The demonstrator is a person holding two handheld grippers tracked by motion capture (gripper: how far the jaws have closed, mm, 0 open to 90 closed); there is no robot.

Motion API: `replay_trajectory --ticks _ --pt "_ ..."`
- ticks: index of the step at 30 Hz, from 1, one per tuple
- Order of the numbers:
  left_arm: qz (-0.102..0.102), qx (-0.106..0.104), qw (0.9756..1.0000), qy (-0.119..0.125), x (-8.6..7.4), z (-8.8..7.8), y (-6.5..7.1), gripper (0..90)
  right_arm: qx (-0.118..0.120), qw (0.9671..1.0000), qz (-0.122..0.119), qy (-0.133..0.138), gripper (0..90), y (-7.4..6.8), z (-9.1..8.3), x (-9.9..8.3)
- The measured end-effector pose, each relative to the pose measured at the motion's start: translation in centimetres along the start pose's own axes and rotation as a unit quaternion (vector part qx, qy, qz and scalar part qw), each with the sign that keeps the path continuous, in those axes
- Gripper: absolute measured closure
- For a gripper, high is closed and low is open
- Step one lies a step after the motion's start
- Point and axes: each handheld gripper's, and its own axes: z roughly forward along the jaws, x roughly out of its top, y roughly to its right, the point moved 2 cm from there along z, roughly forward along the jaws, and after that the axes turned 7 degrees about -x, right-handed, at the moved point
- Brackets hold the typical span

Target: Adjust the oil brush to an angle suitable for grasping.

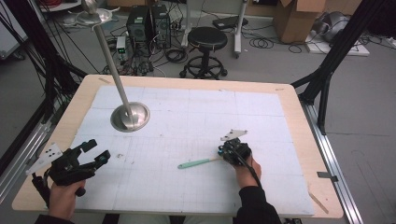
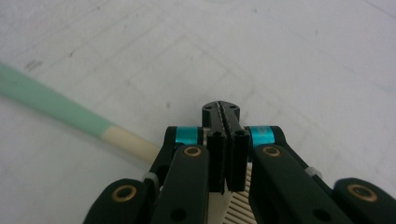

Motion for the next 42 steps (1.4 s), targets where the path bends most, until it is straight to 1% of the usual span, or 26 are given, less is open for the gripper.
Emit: replay_trajectory --ticks 1,2,4,5,7,8,10,11,16,19,21,22,23,24,25,27,30,31,33,35,37,38,39,40,41,42 --pt "0.001 0.000 1.0000 -0.002 0.0 0.0 0.0 19.0 0.002 1.0000 -0.002 -0.001 88.8 0.1 -0.8 -0.9" --pt "0.002 0.000 1.0000 -0.003 0.0 0.1 0.0 19.0 0.002 1.0000 -0.002 -0.001 88.8 0.1 -0.8 -0.9" --pt "0.003 0.000 1.0000 -0.005 -0.1 0.2 0.1 19.0 0.006 1.0000 -0.002 -0.001 88.8 0.2 -1.6 -1.9" --pt "0.004 -0.001 1.0000 -0.006 -0.1 0.2 0.1 19.0 0.007 1.0000 -0.006 -0.004 88.8 0.3 -2.5 -2.7" --pt "0.004 -0.001 1.0000 -0.007 -0.1 0.3 0.1 19.0 0.009 0.9999 -0.007 -0.005 88.8 0.2 -2.8 -3.0" --pt "0.003 0.000 1.0000 -0.007 -0.1 0.3 0.1 19.0 0.014 0.9998 -0.010 -0.010 88.8 0.1 -3.4 -3.6" --pt "0.003 0.000 1.0000 -0.008 -0.1 0.2 0.1 19.0 0.016 0.9998 -0.010 -0.011 88.8 0.0 -3.7 -3.8" --pt "0.003 0.001 1.0000 -0.007 -0.1 0.3 0.1 19.0 0.020 0.9996 -0.012 -0.014 88.8 -0.1 -4.2 -4.2" --pt "0.003 0.002 1.0000 -0.007 -0.1 0.2 0.1 19.0 0.034 0.9993 -0.006 -0.012 88.8 -0.6 -4.9 -5.0" --pt "0.002 0.003 1.0000 -0.006 -0.1 0.2 0.1 19.0 0.047 0.9988 0.009 -0.005 88.8 -0.7 -5.3 -5.5" --pt "0.003 0.002 1.0000 -0.007 -0.1 0.2 0.0 19.0 0.046 0.9989 0.003 0.007 88.8 -0.9 -5.6 -5.4" --pt "0.003 0.002 1.0000 -0.008 -0.1 0.2 0.1 19.0 0.050 0.9984 0.001 0.025 88.8 -1.2 -5.9 -5.0" --pt "0.003 0.002 1.0000 -0.008 -0.2 0.4 0.1 19.0 0.065 0.9965 -0.010 0.052 88.8 -1.9 -6.1 -4.3" --pt "0.003 0.002 1.0000 -0.008 -0.2 0.4 0.1 19.0 0.065 0.9965 -0.010 0.052 88.8 -1.9 -6.1 -4.3" --pt "0.004 0.002 1.0000 -0.009 -0.2 0.4 0.1 19.0 0.073 0.9955 -0.017 0.058 88.8 -2.3 -6.0 -4.0" --pt "0.003 0.002 1.0000 -0.009 -0.2 0.4 0.1 19.0 0.096 0.9922 -0.047 0.064 88.8 -3.8 -5.6 -3.3" --pt "0.002 0.002 1.0000 -0.008 -0.2 0.3 0.1 19.0 0.120 0.9872 -0.085 0.062 88.7 -6.0 -4.6 -2.2" --pt "0.002 0.001 1.0000 -0.007 -0.2 0.3 0.1 19.0 0.130 0.9854 -0.095 0.055 88.8 -7.1 -3.7 -1.5" --pt "0.002 0.001 1.0000 -0.007 -0.2 0.3 0.1 19.0 0.131 0.9851 -0.097 0.054 88.8 -7.2 -3.4 -1.4" --pt "0.002 0.000 1.0000 -0.007 -0.2 0.3 0.2 19.0 0.127 0.9858 -0.101 0.043 88.8 -7.4 -2.5 -1.0" --pt "0.001 0.000 1.0000 -0.006 -0.2 0.3 0.1 19.0 0.124 0.9875 -0.088 0.043 88.7 -7.1 -2.1 -0.8" --pt "0.001 0.000 1.0000 -0.007 -0.2 0.2 0.1 19.0 0.116 0.9887 -0.085 0.043 88.8 -6.7 -1.9 -0.8" --pt "0.001 0.000 1.0000 -0.007 -0.2 0.2 0.1 19.0 0.107 0.9907 -0.073 0.042 88.8 -6.1 -1.6 -0.7" --pt "0.001 0.000 1.0000 -0.007 -0.2 0.2 0.1 19.0 0.107 0.9907 -0.073 0.042 88.8 -6.1 -1.6 -0.7" --pt "0.001 -0.001 1.0000 -0.007 -0.2 0.2 0.1 19.0 0.100 0.9914 -0.072 0.044 88.8 -5.7 -1.4 -0.6" --pt "0.001 -0.001 1.0000 -0.006 -0.2 0.3 0.1 19.0 0.089 0.9931 -0.064 0.040 88.8 -5.3 -1.4 -0.6"
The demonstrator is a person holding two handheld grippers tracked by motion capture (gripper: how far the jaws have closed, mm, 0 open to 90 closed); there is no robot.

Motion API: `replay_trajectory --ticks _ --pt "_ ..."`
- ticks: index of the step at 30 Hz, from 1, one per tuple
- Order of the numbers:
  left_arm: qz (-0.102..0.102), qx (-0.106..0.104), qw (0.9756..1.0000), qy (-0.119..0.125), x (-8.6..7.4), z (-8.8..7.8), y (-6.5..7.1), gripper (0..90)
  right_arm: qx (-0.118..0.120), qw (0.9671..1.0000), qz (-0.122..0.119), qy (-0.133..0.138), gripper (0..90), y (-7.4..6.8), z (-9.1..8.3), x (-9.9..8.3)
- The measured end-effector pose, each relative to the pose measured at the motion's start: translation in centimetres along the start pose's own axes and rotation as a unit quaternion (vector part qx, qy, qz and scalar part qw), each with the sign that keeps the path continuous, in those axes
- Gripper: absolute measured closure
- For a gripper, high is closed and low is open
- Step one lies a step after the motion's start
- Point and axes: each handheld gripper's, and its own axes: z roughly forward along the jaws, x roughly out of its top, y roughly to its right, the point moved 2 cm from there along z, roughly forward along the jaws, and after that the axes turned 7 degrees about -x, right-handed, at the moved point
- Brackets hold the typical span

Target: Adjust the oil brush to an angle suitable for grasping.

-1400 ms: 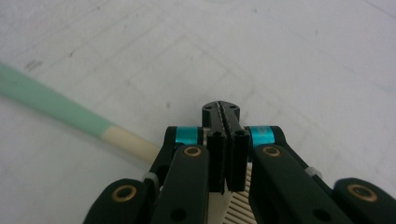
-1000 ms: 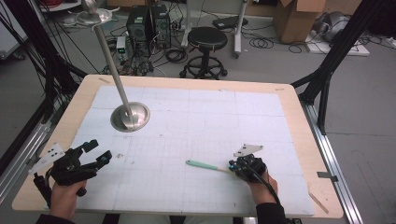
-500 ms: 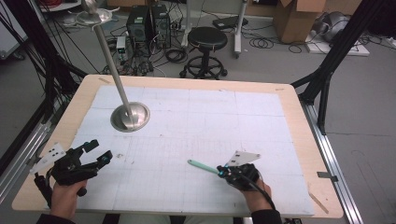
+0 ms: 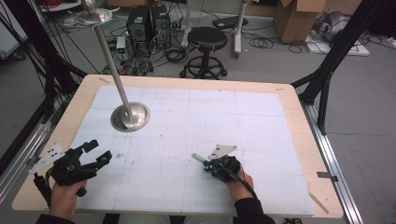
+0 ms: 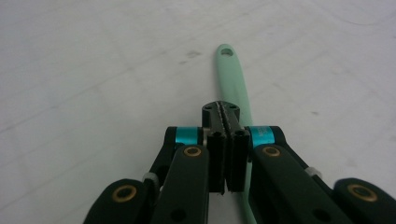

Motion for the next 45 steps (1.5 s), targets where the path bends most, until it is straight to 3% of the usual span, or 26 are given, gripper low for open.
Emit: replay_trajectory --ticks 2,7,10,13,16,20,23,26,27,31,34,37,45 --pt "0.003 -0.001 1.0000 -0.002 0.0 0.0 0.0 19.0 -0.022 0.9996 0.017 -0.005 88.8 1.0 0.1 -0.1" --pt "0.001 -0.001 1.0000 0.000 0.0 0.0 0.0 19.0 -0.040 0.9987 0.032 -0.005 86.7 1.7 -0.2 -0.3" --pt "0.000 0.000 1.0000 -0.001 0.0 0.0 0.0 19.0 -0.042 0.9977 0.047 0.025 79.6 2.0 -1.6 -0.5" --pt "-0.001 -0.002 1.0000 -0.001 0.0 0.0 0.0 19.0 -0.066 0.9942 0.066 0.053 69.2 2.9 -4.2 -1.1" --pt "-0.002 -0.003 1.0000 -0.001 -0.1 0.1 0.0 19.0 -0.084 0.9914 0.070 0.072 48.7 3.7 -7.3 -2.2" --pt "-0.001 -0.003 1.0000 -0.002 -0.1 0.2 0.0 19.0 -0.108 0.9819 0.095 0.124 27.4 4.4 -11.0 -4.0" --pt "0.001 -0.004 1.0000 0.001 0.0 0.2 0.2 19.0 -0.118 0.9773 0.097 0.147 20.0 4.4 -12.4 -5.0" --pt "0.003 -0.004 1.0000 0.000 0.0 0.2 0.4 19.0 -0.122 0.9718 0.110 0.169 18.7 4.4 -13.5 -6.2" --pt "0.004 -0.003 1.0000 -0.001 -0.1 0.3 0.4 19.0 -0.126 0.9681 0.122 0.179 18.7 4.0 -13.7 -7.5" --pt "0.009 -0.004 1.0000 0.000 -0.1 0.5 0.5 19.0 -0.117 0.9682 0.133 0.177 18.7 4.0 -13.9 -8.6" --pt "0.012 -0.001 0.9999 -0.004 -0.2 0.5 0.4 18.7 -0.125 0.9625 0.138 0.197 18.7 4.1 -14.4 -8.4" --pt "0.012 0.000 0.9999 -0.007 -0.3 0.4 0.3 18.8 -0.124 0.9620 0.141 0.198 18.7 4.2 -14.2 -8.3" --pt "0.015 0.007 0.9999 -0.004 -0.3 0.0 0.5 18.9 -0.126 0.9650 0.140 0.182 18.8 4.3 -13.6 -8.0"
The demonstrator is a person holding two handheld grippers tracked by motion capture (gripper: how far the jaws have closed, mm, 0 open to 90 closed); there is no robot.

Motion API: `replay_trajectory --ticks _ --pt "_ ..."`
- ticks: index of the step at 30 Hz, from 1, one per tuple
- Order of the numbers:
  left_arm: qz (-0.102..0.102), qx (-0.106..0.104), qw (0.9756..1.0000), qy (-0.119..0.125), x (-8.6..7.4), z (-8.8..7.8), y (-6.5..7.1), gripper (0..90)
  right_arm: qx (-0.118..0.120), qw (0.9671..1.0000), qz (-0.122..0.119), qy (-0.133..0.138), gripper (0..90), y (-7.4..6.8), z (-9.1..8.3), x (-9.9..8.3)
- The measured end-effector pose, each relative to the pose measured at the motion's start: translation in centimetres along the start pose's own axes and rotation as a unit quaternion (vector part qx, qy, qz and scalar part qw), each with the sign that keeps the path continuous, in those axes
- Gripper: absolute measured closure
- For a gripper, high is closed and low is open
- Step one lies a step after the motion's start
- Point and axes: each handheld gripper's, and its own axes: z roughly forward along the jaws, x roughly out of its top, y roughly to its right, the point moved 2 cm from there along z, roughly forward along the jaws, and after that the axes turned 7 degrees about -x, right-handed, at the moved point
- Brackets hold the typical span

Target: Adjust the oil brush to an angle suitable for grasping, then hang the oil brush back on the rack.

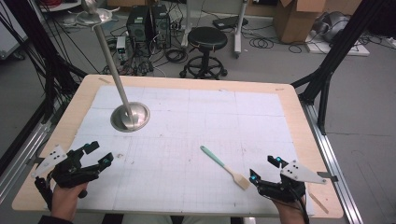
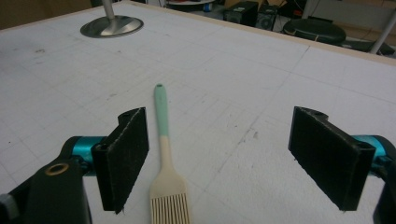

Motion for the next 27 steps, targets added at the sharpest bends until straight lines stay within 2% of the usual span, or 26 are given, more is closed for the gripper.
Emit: replay_trajectory --ticks 6,17,23,27 --pt "-0.002 0.001 1.0000 0.001 -0.1 -0.3 -0.1 18.9 0.004 0.9999 0.000 -0.013 18.7 -0.1 0.7 0.1" --pt "0.005 -0.005 1.0000 -0.001 0.0 0.0 0.4 18.9 0.012 0.9992 -0.021 -0.033 19.0 -0.7 2.0 0.3" --pt "0.008 -0.007 0.9999 -0.006 -0.1 0.2 0.6 18.9 0.025 0.9980 -0.032 -0.049 22.6 -1.2 2.8 0.3" --pt "0.005 -0.005 1.0000 -0.006 -0.1 0.2 0.4 18.9 0.043 0.9961 -0.041 -0.065 23.2 -1.7 4.2 0.8"
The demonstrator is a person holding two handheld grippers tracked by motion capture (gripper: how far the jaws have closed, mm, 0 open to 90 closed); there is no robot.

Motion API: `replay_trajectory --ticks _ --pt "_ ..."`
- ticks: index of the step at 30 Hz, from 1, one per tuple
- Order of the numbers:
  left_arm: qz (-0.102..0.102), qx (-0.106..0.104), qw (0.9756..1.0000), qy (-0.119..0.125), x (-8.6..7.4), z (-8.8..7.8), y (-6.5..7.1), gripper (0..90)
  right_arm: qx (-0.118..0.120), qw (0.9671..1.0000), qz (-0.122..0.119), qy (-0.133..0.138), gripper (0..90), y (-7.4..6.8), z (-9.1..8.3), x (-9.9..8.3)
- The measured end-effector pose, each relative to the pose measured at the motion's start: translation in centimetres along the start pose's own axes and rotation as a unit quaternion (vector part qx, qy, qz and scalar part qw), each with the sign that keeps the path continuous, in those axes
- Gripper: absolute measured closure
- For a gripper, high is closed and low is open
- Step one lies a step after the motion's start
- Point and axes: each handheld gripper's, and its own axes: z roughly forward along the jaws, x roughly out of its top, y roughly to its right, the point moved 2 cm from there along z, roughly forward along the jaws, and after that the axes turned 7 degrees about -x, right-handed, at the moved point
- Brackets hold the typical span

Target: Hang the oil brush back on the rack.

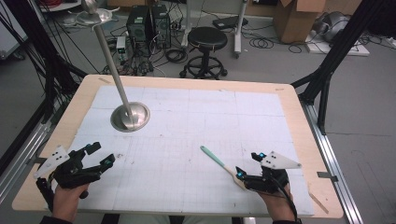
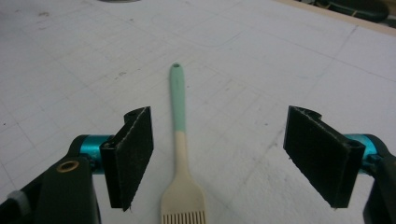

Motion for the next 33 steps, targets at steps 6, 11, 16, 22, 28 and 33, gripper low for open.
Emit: replay_trajectory --ticks 6,11,16,22,28,33 --pt "-0.001 -0.002 1.0000 0.003 0.0 -0.1 0.1 18.9 0.017 0.9993 -0.019 -0.028 27.8 -0.9 2.4 1.2" --pt "-0.001 -0.002 1.0000 0.000 0.0 0.0 0.0 18.9 0.020 0.9980 -0.028 -0.053 32.3 -1.2 3.2 0.8" --pt "0.001 -0.004 1.0000 -0.001 0.0 0.2 0.2 18.9 0.042 0.9964 -0.017 -0.072 40.5 -1.1 3.9 -0.2" --pt "0.001 -0.004 1.0000 -0.003 0.0 0.1 0.1 19.0 0.057 0.9934 -0.027 -0.096 49.1 -1.6 4.6 -0.5" --pt "0.001 -0.003 1.0000 -0.003 0.0 0.2 0.2 18.9 0.068 0.9893 -0.028 -0.126 56.8 -1.6 5.6 -0.9" --pt "-0.002 -0.003 1.0000 -0.001 0.0 0.1 0.1 19.0 0.052 0.9888 -0.028 -0.137 69.4 -1.6 6.0 -0.8"
